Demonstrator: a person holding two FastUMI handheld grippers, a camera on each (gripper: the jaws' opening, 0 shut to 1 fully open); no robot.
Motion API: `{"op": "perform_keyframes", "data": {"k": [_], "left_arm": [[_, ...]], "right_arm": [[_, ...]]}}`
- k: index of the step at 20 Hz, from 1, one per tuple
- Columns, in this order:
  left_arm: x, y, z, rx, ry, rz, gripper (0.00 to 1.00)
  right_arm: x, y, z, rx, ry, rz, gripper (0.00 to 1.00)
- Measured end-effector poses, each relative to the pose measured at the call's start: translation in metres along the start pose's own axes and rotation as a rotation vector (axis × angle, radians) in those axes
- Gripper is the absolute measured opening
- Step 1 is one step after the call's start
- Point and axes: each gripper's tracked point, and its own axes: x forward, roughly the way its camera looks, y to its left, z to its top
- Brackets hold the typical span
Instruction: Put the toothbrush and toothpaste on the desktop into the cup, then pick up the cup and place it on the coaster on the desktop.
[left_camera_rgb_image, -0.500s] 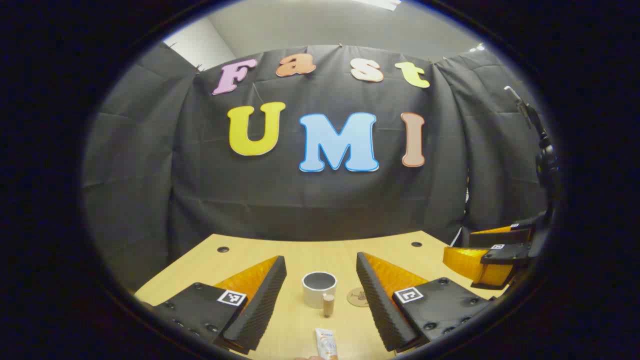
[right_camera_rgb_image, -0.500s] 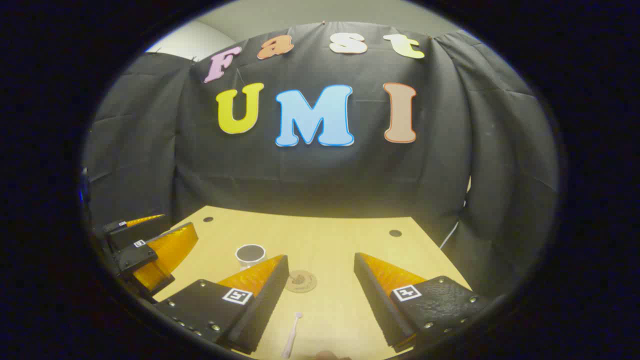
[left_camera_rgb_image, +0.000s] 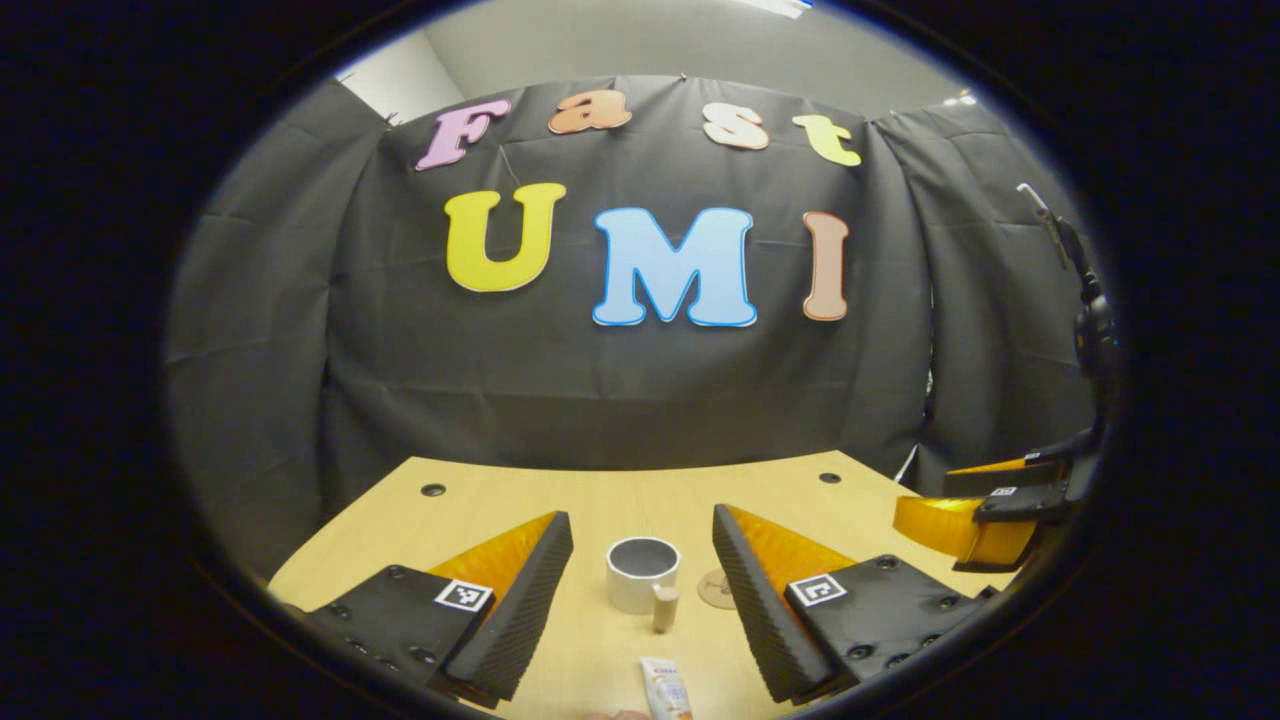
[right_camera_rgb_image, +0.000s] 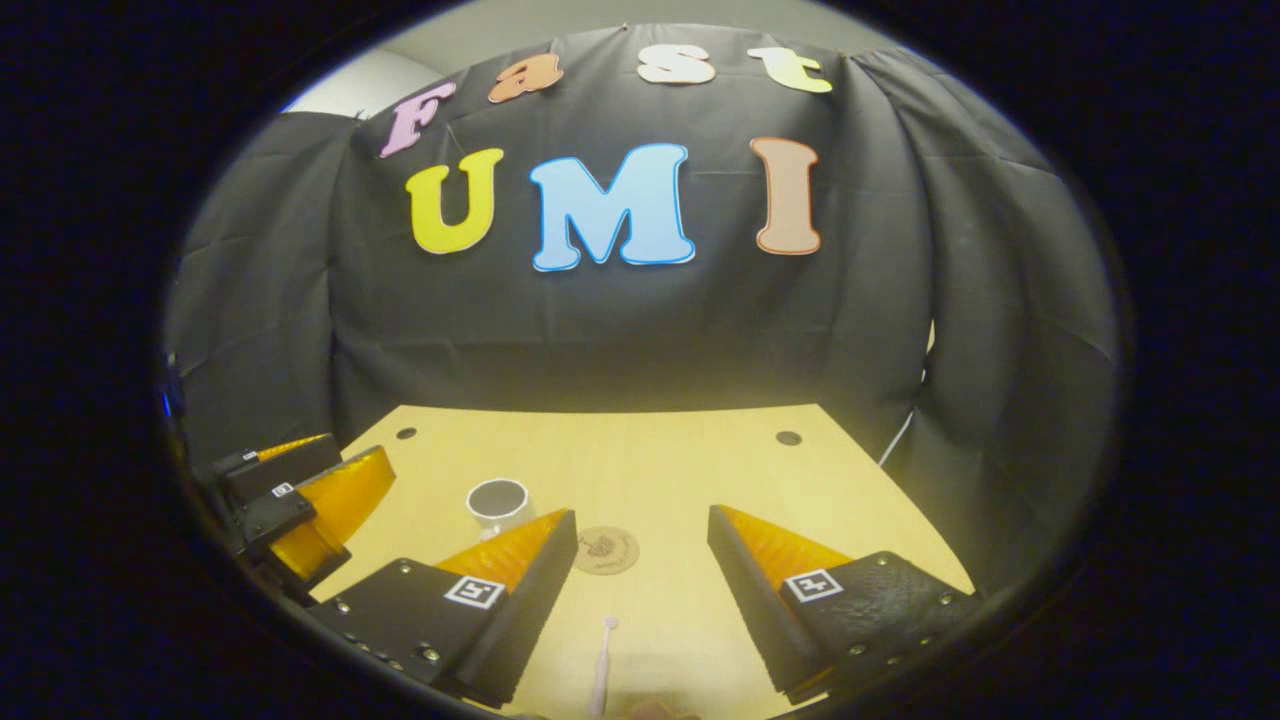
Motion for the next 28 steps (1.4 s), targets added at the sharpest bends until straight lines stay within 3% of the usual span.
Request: {"op": "perform_keyframes", "data": {"k": [7, 13, 17, 21, 28], "left_arm": [[0.003, -0.007, -0.013, -0.003, 0.041, -0.022, 0.92], [0.009, -0.02, -0.052, 0.005, 0.165, -0.059, 0.92], [0.015, -0.022, -0.095, 0.006, 0.31, -0.068, 0.92], [0.013, -0.024, -0.153, -0.066, 0.527, -0.067, 0.92], [0.01, -0.03, -0.203, -0.125, 0.828, -0.037, 0.93]], "right_arm": [[0.003, 0.009, -0.02, -0.014, 0.081, 0.019, 0.86], [0.012, 0.014, -0.071, 0.004, 0.288, 0.047, 0.87], [0.013, 0.02, -0.108, 0.055, 0.445, 0.068, 0.87], [0.013, 0.026, -0.147, 0.078, 0.612, 0.084, 0.87], [0.016, 0.031, -0.197, 0.071, 0.807, 0.077, 0.88]]}}
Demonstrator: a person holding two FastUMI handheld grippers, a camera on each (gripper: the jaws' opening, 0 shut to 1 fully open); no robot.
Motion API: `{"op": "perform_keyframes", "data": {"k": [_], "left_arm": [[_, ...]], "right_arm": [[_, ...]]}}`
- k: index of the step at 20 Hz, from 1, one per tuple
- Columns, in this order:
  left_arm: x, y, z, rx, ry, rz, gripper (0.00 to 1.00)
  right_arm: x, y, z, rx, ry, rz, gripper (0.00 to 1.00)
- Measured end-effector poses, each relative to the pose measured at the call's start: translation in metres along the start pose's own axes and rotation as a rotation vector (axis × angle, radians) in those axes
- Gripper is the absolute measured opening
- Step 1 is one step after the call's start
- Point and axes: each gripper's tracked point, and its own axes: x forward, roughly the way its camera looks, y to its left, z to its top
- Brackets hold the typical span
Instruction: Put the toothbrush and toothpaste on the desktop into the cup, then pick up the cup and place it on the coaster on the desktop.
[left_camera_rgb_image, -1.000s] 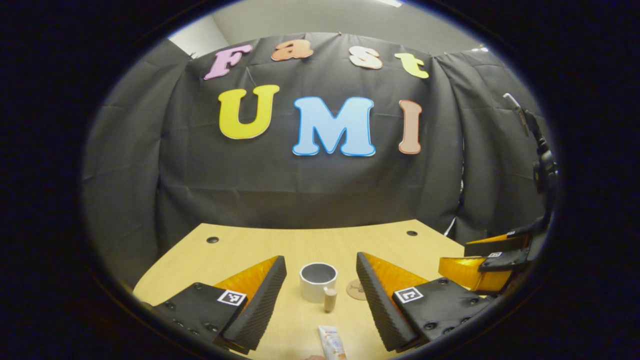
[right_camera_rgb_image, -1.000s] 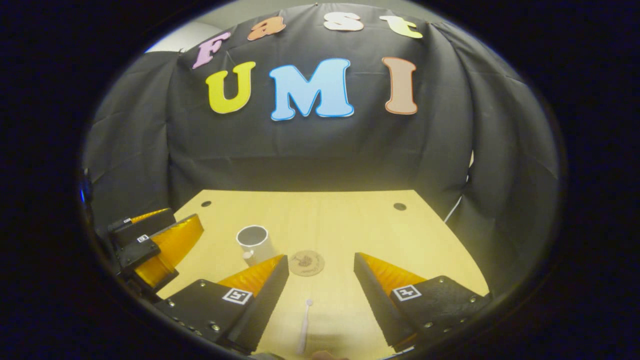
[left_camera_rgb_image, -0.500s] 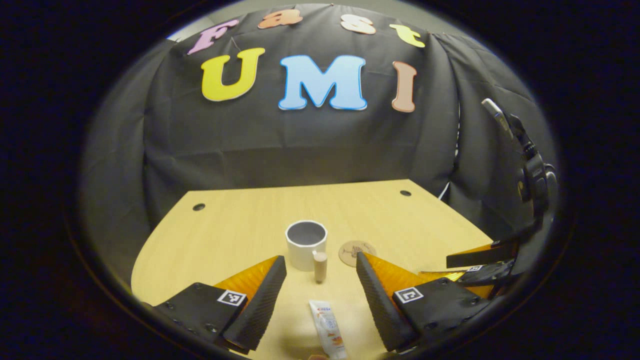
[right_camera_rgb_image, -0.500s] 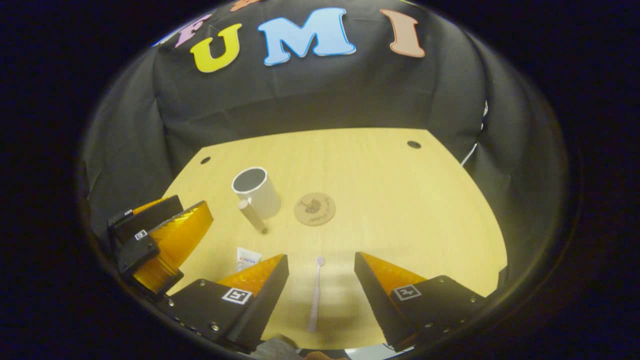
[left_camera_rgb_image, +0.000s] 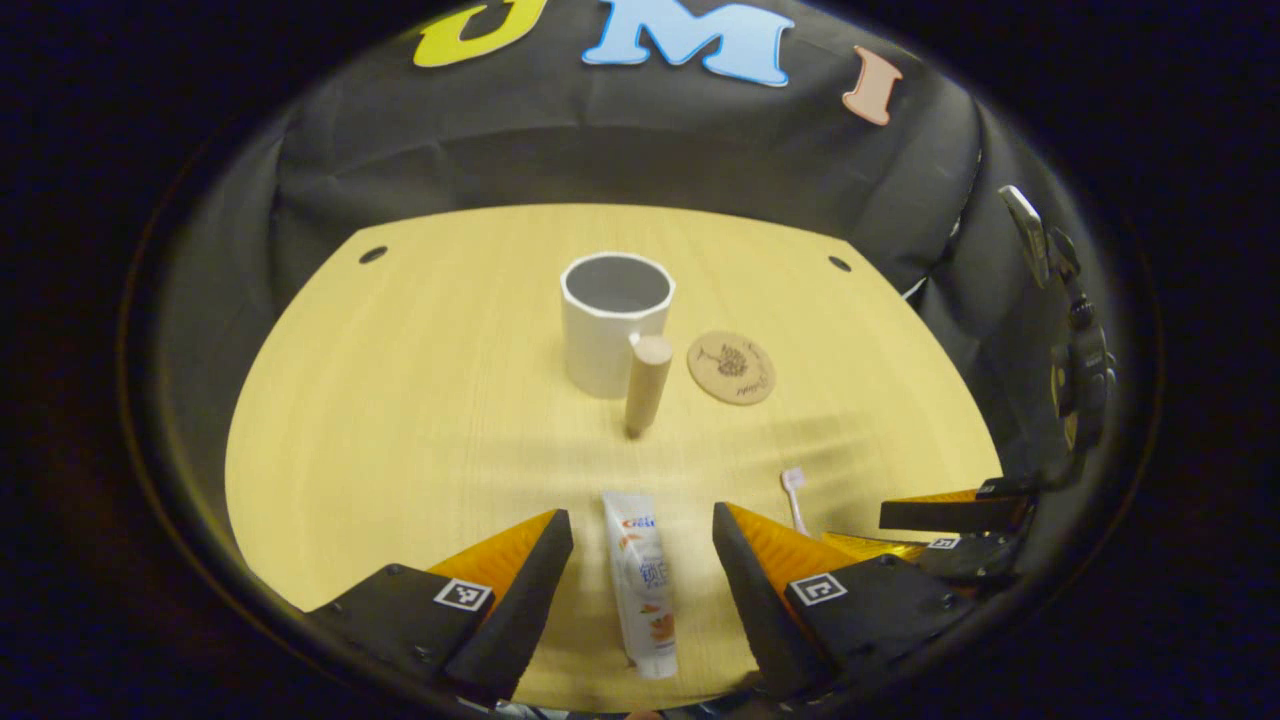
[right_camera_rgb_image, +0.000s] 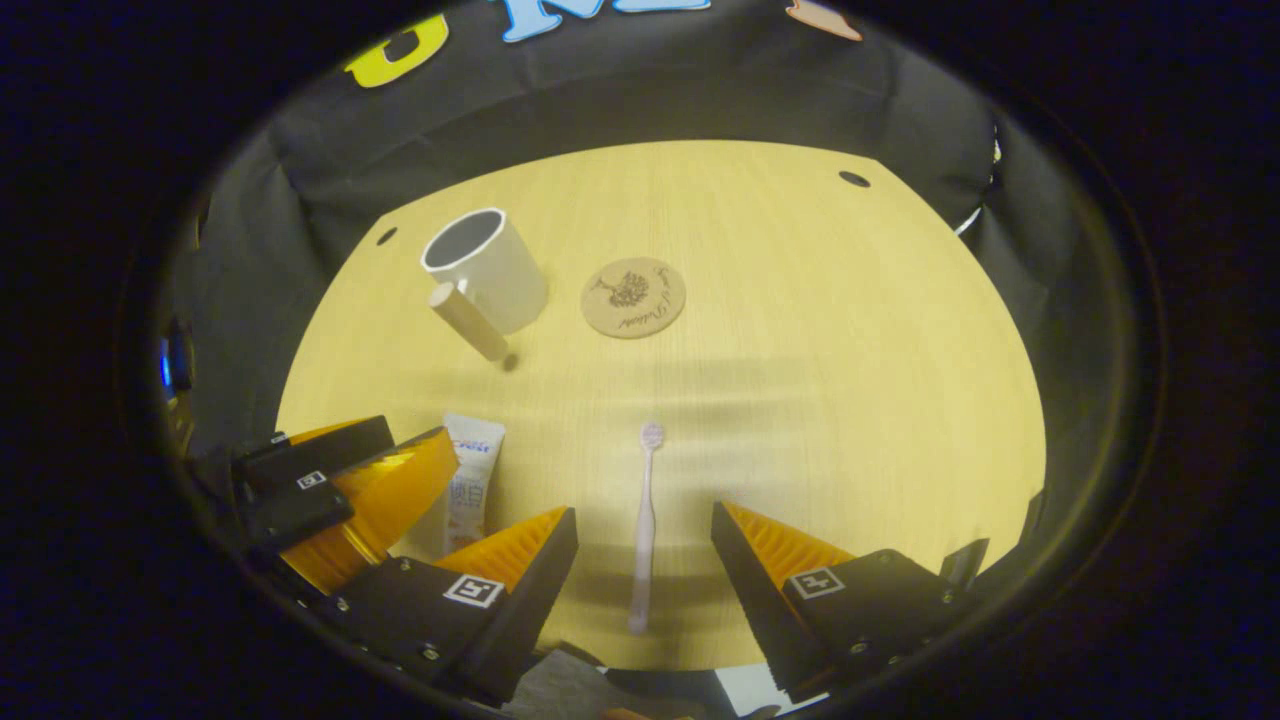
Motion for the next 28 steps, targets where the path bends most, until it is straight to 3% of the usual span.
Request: {"op": "perform_keyframes", "data": {"k": [8, 11, 12, 14, 15, 16, 18, 19, 21, 22, 25, 26, 28], "left_arm": [[0.01, -0.009, -0.043, -0.012, 0.21, 0.032, 0.93], [0.013, -0.01, -0.052, -0.019, 0.259, 0.033, 0.93], [0.014, -0.01, -0.055, -0.024, 0.272, 0.034, 0.93], [0.018, -0.004, -0.057, -0.011, 0.276, 0.057, 0.89], [0.018, -0.003, -0.056, -0.01, 0.274, 0.063, 0.88], [0.019, -0.002, -0.057, -0.006, 0.275, 0.069, 0.82], [0.019, 0.001, -0.057, 0.01, 0.271, 0.08, 0.67], [0.02, 0.0, -0.056, 0.012, 0.269, 0.078, 0.61], [0.02, -0.001, -0.059, 0.025, 0.273, 0.075, 0.6], [0.019, -0.001, -0.061, 0.035, 0.287, 0.083, 0.58], [0.017, -0.001, -0.063, 0.073, 0.288, 0.094, 0.51], [0.018, -0.002, -0.064, 0.082, 0.29, 0.088, 0.5], [0.018, -0.002, -0.064, 0.093, 0.282, 0.082, 0.47]], "right_arm": [[0.033, 0.003, -0.017, 0.023, 0.149, 0.0, 0.88], [0.039, 0.005, -0.021, 0.021, 0.19, -0.011, 0.83], [0.043, 0.005, -0.023, 0.016, 0.202, -0.012, 0.76], [0.044, 0.001, -0.026, -0.006, 0.213, -0.039, 0.74], [0.044, 0.001, -0.026, -0.013, 0.217, -0.043, 0.65], [0.047, -0.004, -0.027, -0.017, 0.214, -0.061, 0.68], [0.045, -0.008, -0.028, -0.031, 0.221, -0.081, 0.49], [0.045, -0.008, -0.029, -0.041, 0.221, -0.082, 0.49], [0.044, -0.01, -0.028, -0.031, 0.202, -0.106, 0.45], [0.042, -0.009, -0.031, -0.037, 0.219, -0.105, 0.24], [0.041, -0.009, -0.03, -0.066, 0.205, -0.078, 0.24], [0.043, -0.006, -0.034, -0.044, 0.213, -0.071, 0.12], [0.042, -0.007, -0.034, -0.043, 0.201, -0.058, 0.12]]}}
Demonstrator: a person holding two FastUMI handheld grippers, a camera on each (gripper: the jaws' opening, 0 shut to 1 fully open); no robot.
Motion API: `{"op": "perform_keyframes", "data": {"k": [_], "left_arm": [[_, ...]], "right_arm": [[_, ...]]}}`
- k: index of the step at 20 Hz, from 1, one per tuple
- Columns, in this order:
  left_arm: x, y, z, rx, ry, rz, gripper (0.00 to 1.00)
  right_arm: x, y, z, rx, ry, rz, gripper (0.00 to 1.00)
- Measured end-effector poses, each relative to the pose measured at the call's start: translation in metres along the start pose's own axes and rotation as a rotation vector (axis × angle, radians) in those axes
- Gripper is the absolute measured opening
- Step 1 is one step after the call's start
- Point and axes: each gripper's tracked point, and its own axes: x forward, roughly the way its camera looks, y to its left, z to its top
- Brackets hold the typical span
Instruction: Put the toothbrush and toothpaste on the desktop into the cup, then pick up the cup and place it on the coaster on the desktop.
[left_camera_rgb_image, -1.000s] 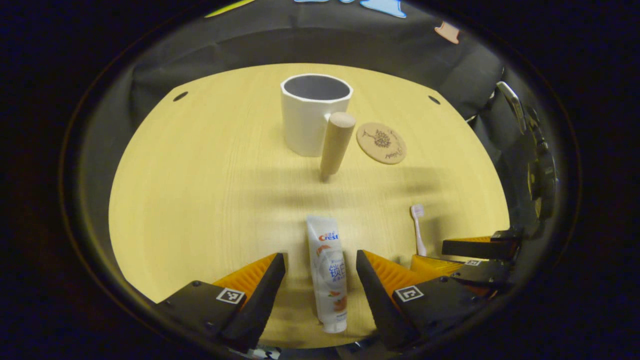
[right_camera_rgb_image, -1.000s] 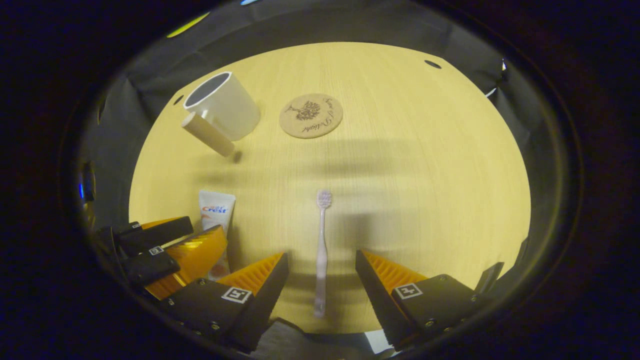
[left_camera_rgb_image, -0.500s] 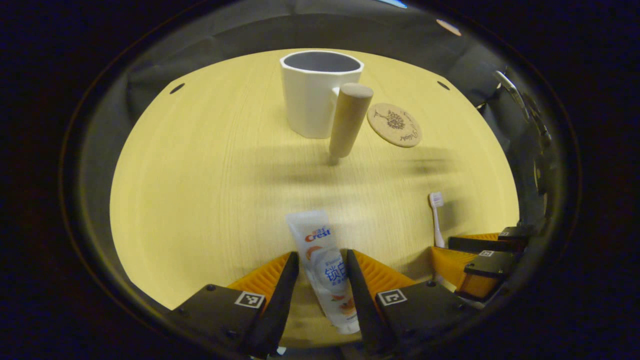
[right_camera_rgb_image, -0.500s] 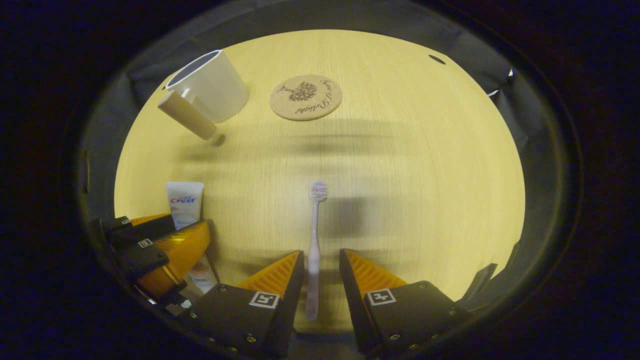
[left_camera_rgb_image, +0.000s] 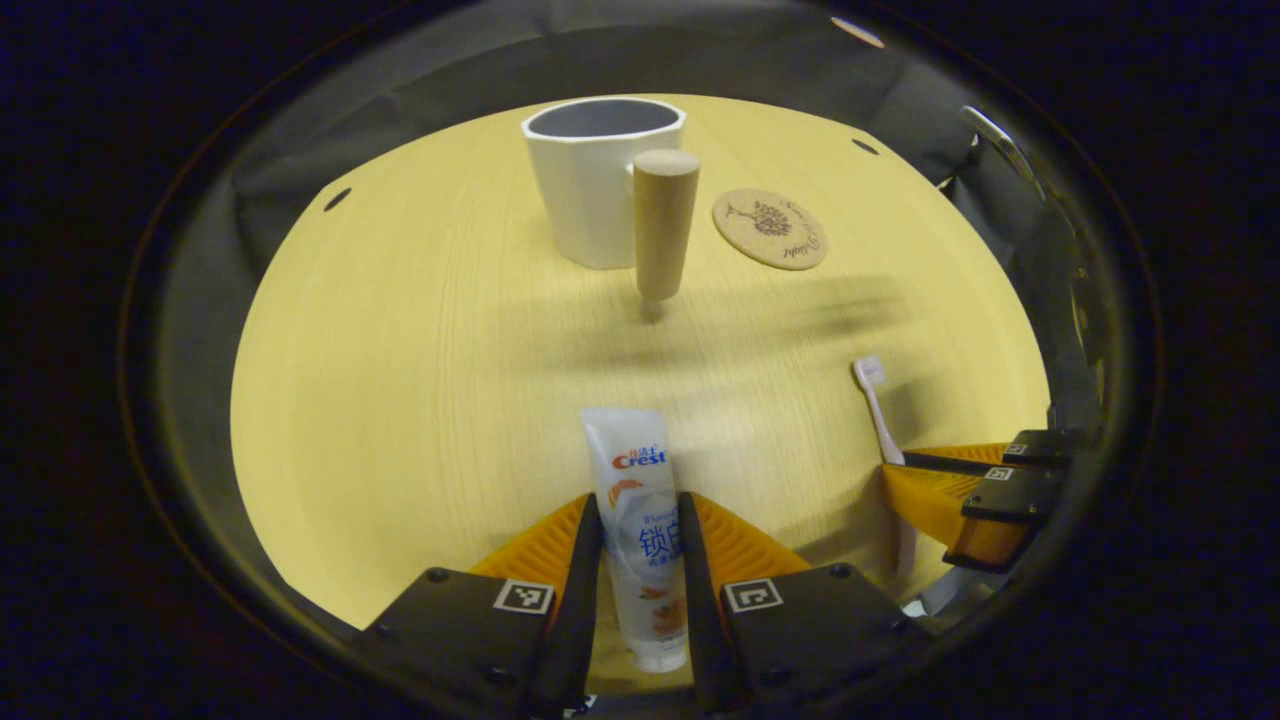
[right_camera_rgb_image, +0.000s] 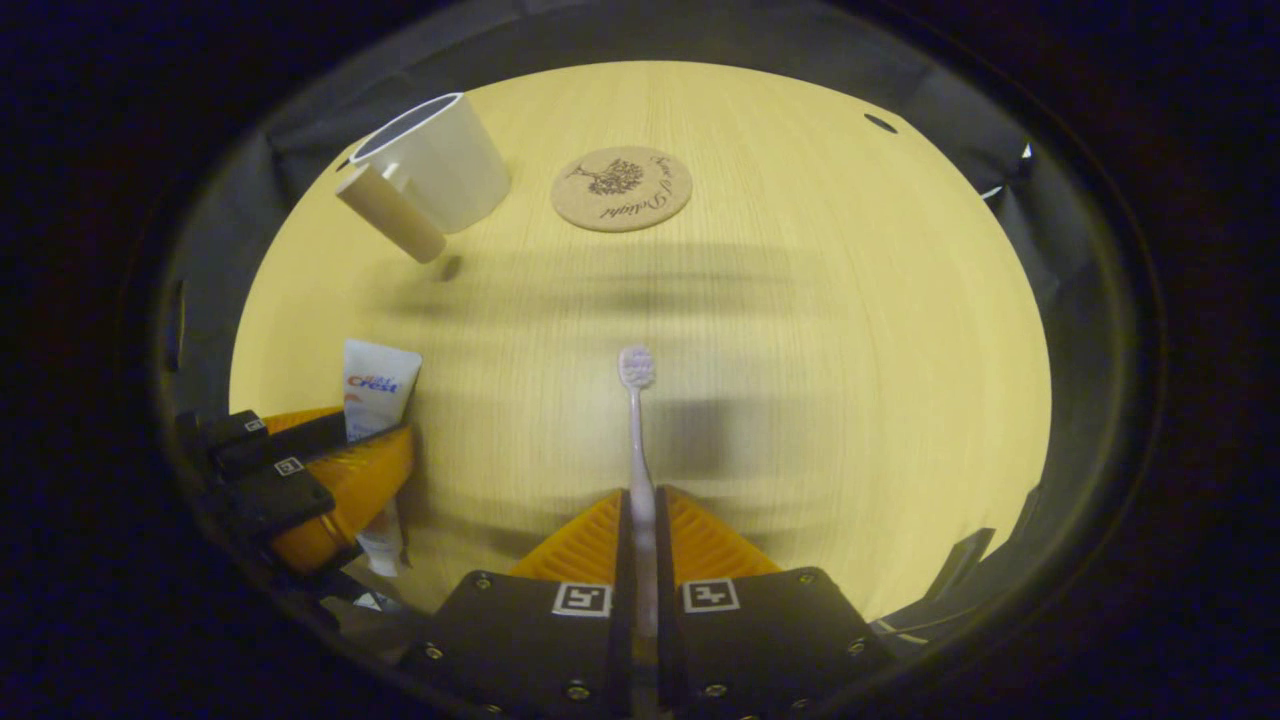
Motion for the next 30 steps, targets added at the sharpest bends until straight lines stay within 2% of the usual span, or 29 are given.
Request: {"op": "perform_keyframes", "data": {"k": [1, 2, 3, 5, 6, 7, 9, 14, 19, 23, 30], "left_arm": [[-0.001, 0.0, 0.001, 0.01, -0.001, -0.004, 0.45], [-0.002, 0.001, 0.002, 0.001, -0.017, -0.006, 0.43], [-0.002, 0.0, 0.001, 0.004, -0.016, -0.009, 0.37], [-0.002, 0.0, 0.007, -0.016, -0.053, -0.022, 0.37], [-0.002, 0.0, 0.007, -0.022, -0.057, -0.034, 0.25], [-0.003, 0.001, 0.009, -0.026, -0.074, -0.042, 0.26], [-0.004, 0.004, 0.017, -0.048, -0.115, -0.042, 0.19], [-0.028, 0.014, 0.037, -0.096, -0.234, -0.054, 0.19], [-0.071, 0.032, 0.075, -0.137, -0.425, -0.043, 0.19], [-0.105, 0.046, 0.114, -0.136, -0.578, -0.027, 0.2], [-0.157, 0.057, 0.186, -0.116, -0.827, -0.03, 0.18]], "right_arm": [[0.0, -0.002, 0.002, -0.011, -0.011, 0.003, 0.12], [-0.001, 0.0, 0.0, 0.016, -0.017, 0.014, 0.05], [0.0, 0.0, 0.003, 0.015, -0.032, 0.023, 0.05], [0.0, 0.0, 0.003, 0.016, -0.039, 0.036, 0.05], [0.0, 0.0, 0.002, 0.014, -0.042, 0.042, 0.05], [-0.001, -0.001, 0.004, 0.012, -0.05, 0.048, 0.05], [-0.002, 0.0, 0.004, 0.013, -0.067, 0.059, 0.05], [-0.021, 0.009, 0.026, 0.031, -0.196, 0.126, 0.05], [-0.054, 0.014, 0.059, 0.049, -0.369, 0.182, 0.05], [-0.081, 0.018, 0.085, 0.038, -0.502, 0.212, 0.05], [-0.125, 0.036, 0.112, -0.006, -0.664, 0.265, 0.05]]}}
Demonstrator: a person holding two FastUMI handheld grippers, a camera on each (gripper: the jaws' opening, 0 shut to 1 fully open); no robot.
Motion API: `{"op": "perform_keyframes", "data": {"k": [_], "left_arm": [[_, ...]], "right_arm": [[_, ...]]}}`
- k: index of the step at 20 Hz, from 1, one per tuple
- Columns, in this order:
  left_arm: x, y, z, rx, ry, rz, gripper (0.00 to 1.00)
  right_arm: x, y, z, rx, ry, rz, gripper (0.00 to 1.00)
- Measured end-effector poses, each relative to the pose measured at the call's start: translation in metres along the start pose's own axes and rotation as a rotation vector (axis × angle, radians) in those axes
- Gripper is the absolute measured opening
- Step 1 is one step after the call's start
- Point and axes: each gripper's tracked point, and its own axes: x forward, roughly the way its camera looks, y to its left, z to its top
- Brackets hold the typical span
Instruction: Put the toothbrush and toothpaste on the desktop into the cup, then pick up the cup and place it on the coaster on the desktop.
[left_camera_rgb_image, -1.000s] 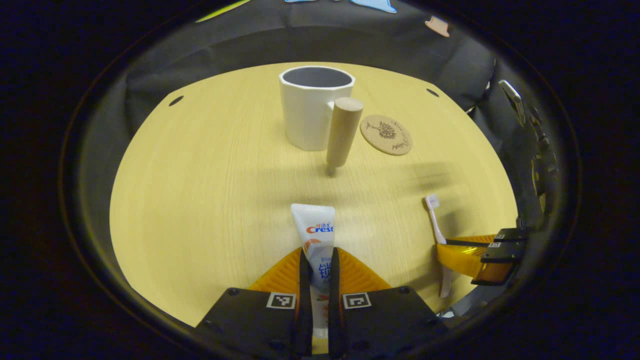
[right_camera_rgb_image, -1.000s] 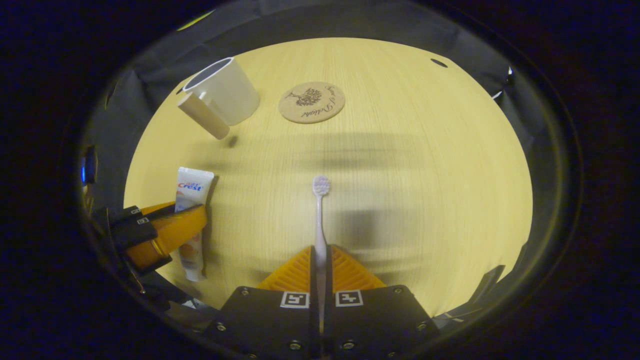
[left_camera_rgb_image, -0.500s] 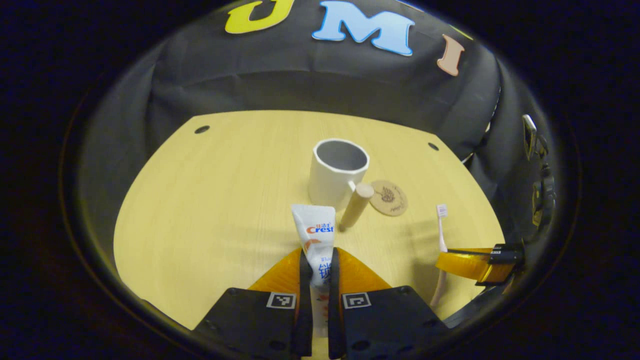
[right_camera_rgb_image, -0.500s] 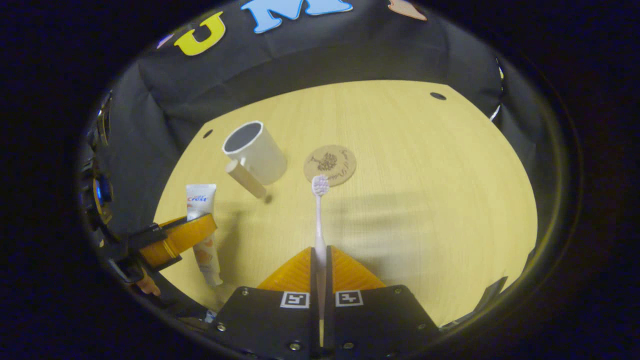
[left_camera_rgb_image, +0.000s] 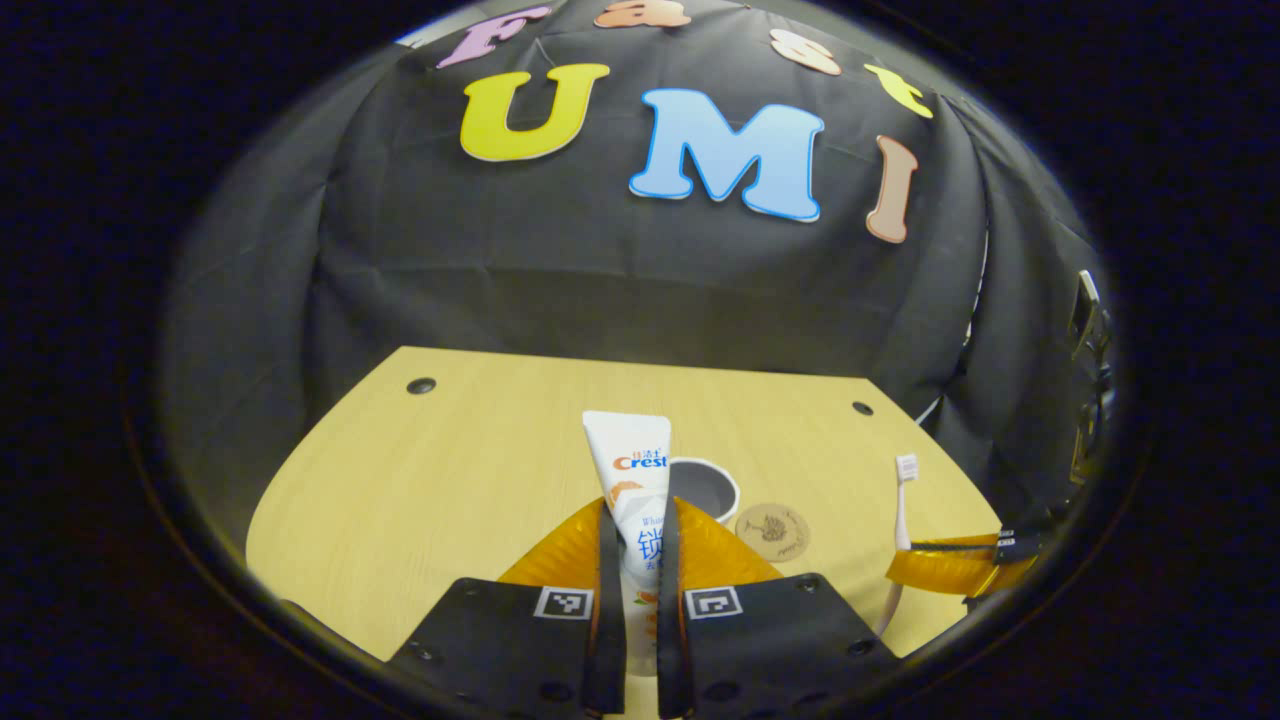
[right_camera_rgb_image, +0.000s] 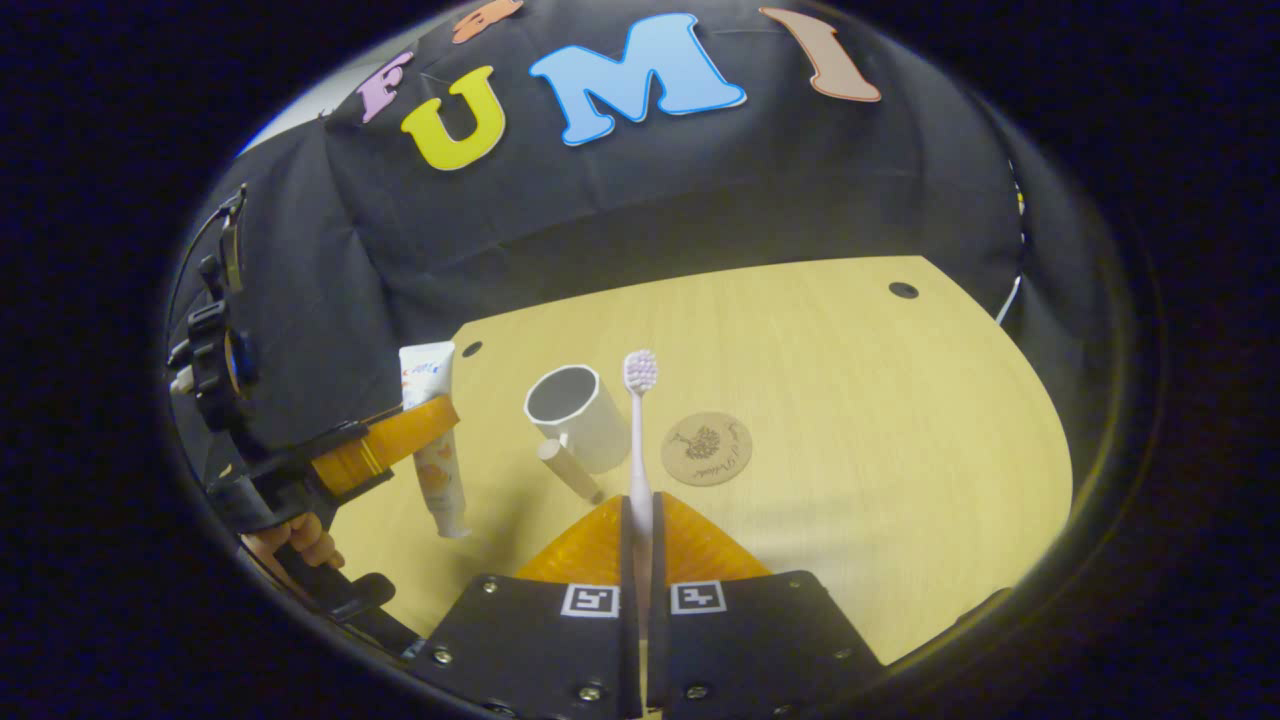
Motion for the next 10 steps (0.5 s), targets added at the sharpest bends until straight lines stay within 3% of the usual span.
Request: {"op": "perform_keyframes", "data": {"k": [5, 10], "left_arm": [[0.015, -0.008, 0.076, -0.014, -0.236, -0.043, 0.18], [0.057, -0.029, 0.108, -0.029, -0.323, -0.115, 0.18]], "right_arm": [[-0.006, 0.001, 0.009, 0.006, -0.032, -0.013, 0.04], [-0.014, -0.011, 0.011, 0.032, -0.035, -0.073, 0.04]]}}
